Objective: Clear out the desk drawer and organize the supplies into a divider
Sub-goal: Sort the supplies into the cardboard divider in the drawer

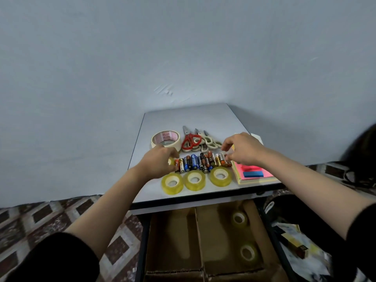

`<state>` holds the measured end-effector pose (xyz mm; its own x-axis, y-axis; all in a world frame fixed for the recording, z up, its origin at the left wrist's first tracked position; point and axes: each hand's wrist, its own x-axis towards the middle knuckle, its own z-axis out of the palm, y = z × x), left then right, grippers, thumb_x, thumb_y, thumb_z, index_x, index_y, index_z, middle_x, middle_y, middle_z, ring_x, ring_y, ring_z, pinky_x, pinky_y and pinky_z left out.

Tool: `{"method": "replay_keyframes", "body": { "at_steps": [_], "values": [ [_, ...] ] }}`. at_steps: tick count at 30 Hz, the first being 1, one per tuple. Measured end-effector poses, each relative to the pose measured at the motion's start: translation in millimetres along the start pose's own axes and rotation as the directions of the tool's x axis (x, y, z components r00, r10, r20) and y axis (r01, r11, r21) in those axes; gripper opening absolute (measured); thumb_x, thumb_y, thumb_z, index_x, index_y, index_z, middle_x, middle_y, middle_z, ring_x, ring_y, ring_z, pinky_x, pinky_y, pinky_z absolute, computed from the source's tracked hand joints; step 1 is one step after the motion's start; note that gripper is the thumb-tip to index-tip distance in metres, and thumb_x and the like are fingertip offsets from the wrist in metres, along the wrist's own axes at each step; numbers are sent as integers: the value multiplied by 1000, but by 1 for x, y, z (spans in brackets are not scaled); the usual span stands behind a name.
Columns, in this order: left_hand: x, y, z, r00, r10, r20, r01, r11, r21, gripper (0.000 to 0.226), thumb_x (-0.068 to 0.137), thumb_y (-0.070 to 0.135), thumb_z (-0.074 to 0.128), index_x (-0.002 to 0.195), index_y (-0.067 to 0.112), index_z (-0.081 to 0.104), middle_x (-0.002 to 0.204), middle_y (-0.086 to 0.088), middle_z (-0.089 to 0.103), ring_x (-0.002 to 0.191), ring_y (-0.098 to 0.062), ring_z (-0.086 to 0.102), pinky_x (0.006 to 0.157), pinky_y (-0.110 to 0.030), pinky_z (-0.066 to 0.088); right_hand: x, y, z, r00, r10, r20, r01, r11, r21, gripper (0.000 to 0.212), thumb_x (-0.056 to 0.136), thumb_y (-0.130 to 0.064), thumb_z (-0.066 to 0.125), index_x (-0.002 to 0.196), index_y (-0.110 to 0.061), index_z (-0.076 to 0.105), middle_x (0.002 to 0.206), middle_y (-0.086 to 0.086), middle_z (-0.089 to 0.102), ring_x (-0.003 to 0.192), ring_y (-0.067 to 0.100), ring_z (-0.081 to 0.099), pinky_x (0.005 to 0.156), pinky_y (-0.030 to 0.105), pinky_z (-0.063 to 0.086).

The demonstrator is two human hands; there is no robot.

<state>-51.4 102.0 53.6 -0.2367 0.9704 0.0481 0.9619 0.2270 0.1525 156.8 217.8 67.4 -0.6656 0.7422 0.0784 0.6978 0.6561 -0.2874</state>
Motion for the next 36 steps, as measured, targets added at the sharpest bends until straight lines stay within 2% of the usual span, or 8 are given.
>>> {"method": "replay_keyframes", "body": {
  "at_steps": [4,7,11,18,28,32,36],
  "values": [
    [15,1,3,997,31,67,-32,999,4,41,76,21,72,113,16,55,110,-1,61,101,-19,53,76,-25,41,9,4,4,1000,-21,11,22,998,-60,29,83,-21,67,112,-21,65,118,-1,63,110,18,53,76,24,36],
    [19,0,5,996,53,74,-55,998,18,42,75,18,72,113,15,56,111,-3,63,101,-19,55,79,-28,43,11,2,9,998,-53,31,56,990,-130,34,82,-23,68,116,-23,63,119,-1,62,113,19,52,77,25,34],
    [21,1,5,993,62,96,-61,998,-7,48,74,17,75,118,14,55,115,-3,63,106,-19,56,85,-29,45,13,-2,13,994,-88,66,102,963,-249,40,84,-23,64,123,-27,58,122,0,60,118,21,47,86,31,36],
    [27,1,3,983,51,176,-53,999,8,54,73,20,78,120,14,53,121,-5,61,111,-19,55,90,-30,45,19,-4,13,991,-80,103,105,956,-275,49,80,-20,68,127,-25,55,117,3,60,114,22,47,77,30,31],
    [32,1,2,975,47,216,-47,999,-4,56,71,20,80,120,14,53,122,-5,61,112,-20,55,95,-37,46,31,-8,15,985,-62,162,114,934,-338,47,82,-10,58,127,-20,52,118,8,59,113,25,46,81,33,33],
    [33,0,3,974,45,224,-44,999,-8,56,70,20,80,119,14,53,121,-6,61,111,-21,55,95,-37,47,31,-10,14,977,-45,209,112,939,-324,57,81,-13,64,134,-23,46,124,5,57,115,24,47,82,32,33],
    [34,-1,4,974,50,220,-49,999,-7,56,71,20,80,120,14,53,121,-5,61,111,-20,55,95,-36,47,30,-9,14,970,-54,236,143,915,-377,53,81,-12,60,132,-24,48,114,6,58,110,24,50,77,30,32]
  ]
}}
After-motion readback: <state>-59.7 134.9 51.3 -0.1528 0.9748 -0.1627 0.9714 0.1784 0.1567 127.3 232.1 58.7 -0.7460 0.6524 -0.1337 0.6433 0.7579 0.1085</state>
